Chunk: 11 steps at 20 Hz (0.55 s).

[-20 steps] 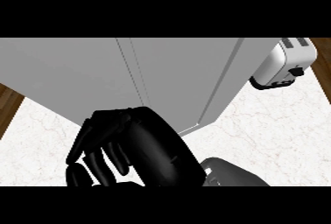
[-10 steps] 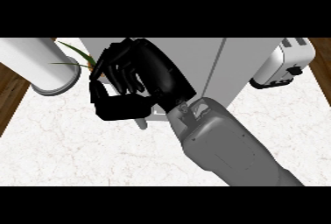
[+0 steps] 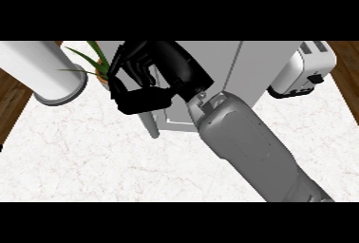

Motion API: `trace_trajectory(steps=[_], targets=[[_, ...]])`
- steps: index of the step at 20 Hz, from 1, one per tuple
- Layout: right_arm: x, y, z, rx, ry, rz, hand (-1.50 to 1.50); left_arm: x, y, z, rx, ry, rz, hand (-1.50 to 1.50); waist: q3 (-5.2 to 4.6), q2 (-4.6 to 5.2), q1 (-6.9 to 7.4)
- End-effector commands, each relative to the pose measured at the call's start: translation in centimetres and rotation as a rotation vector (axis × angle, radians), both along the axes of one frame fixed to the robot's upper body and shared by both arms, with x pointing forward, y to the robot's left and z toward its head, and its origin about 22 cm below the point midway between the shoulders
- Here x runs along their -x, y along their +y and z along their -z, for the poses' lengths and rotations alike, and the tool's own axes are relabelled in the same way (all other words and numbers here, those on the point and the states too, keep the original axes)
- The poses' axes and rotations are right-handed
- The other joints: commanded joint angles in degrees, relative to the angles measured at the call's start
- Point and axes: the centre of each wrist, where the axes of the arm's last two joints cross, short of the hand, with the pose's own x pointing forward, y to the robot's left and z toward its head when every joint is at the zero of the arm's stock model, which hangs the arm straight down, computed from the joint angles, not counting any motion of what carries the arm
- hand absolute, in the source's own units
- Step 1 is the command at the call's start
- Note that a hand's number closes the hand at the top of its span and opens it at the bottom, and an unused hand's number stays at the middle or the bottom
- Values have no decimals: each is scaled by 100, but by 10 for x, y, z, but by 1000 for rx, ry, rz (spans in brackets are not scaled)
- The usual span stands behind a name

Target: Pick up the wine, place it into the cabinet and close the cabinet

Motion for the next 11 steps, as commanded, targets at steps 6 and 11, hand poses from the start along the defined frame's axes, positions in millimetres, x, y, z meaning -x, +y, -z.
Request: trace_trajectory(steps=[6, 11], targets=[[-54, -70, 4, 30, -22, 211, 150, -23, -10, 6, 10, -24, -28, -150, 67, 239, -166], [-54, -58, -4, 25, -9, 179, 150, -28, -27, 12, 26, 0, -3, -150, 68, 198, -148]])
